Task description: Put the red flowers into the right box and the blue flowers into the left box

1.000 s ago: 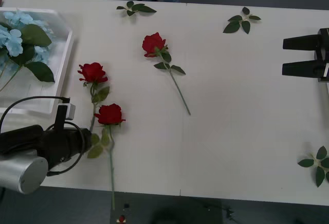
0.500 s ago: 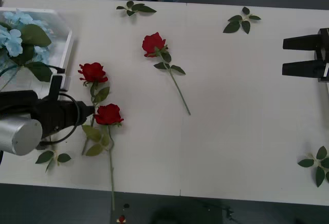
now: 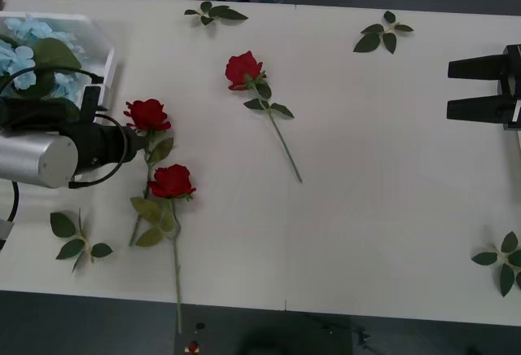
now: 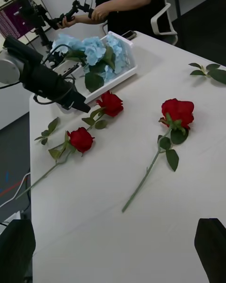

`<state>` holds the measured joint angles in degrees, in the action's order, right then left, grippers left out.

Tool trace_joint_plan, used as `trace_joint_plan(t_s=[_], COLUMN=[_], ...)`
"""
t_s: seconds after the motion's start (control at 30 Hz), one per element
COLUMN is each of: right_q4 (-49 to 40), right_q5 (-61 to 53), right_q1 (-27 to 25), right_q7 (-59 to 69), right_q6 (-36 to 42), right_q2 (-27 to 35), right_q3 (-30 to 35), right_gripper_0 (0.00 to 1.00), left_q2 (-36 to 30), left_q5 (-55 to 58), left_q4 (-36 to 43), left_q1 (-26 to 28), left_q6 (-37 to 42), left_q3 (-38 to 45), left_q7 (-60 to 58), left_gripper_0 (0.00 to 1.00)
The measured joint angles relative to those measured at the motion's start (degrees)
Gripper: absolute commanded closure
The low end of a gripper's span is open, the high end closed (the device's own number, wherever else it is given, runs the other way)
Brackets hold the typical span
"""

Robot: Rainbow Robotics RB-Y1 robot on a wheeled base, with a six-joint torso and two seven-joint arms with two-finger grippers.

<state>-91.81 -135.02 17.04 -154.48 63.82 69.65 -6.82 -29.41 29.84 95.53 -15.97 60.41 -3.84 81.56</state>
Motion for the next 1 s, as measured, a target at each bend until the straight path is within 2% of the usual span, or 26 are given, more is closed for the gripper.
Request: trace_joint_plan(t_s=[0.17, 0.33, 0.37, 0.77, 1.0], right_q4=[0.0, 0.0, 0.0, 0.0, 0.0], right_q5=[0.0, 0.0, 0.0, 0.0, 0.0], right_q1=[0.0, 0.0, 0.0, 0.0, 0.0], right_q7=[0.0, 0.0, 0.0, 0.0, 0.0], right_q6=[0.0, 0.0, 0.0, 0.0, 0.0], right_q2=[0.0, 0.0, 0.0, 0.0, 0.0], right_q3=[0.0, 0.0, 0.0, 0.0, 0.0], right_gripper_0=[0.0, 0.0, 0.0, 0.0, 0.0], left_q2=[2.8, 5.2, 5.6, 7.7, 7.7], left_q5=[-1.0, -5.2, -5.9, -10.9, -12.2], left_q4=[-3.0, -3.0, -3.0, -3.0, -3.0], left_q1=[-2.7, -4.5, -4.7, -4.4, -2.0], left_q6=[1.0, 3.6, 3.7, 3.7, 3.7], left_q3=[0.0, 0.0, 0.0, -0.1, -2.4], left_q7=[0.0, 0.0, 0.0, 0.3, 1.7], left_gripper_0=[0.16, 0.01, 0.0, 0.0, 0.0])
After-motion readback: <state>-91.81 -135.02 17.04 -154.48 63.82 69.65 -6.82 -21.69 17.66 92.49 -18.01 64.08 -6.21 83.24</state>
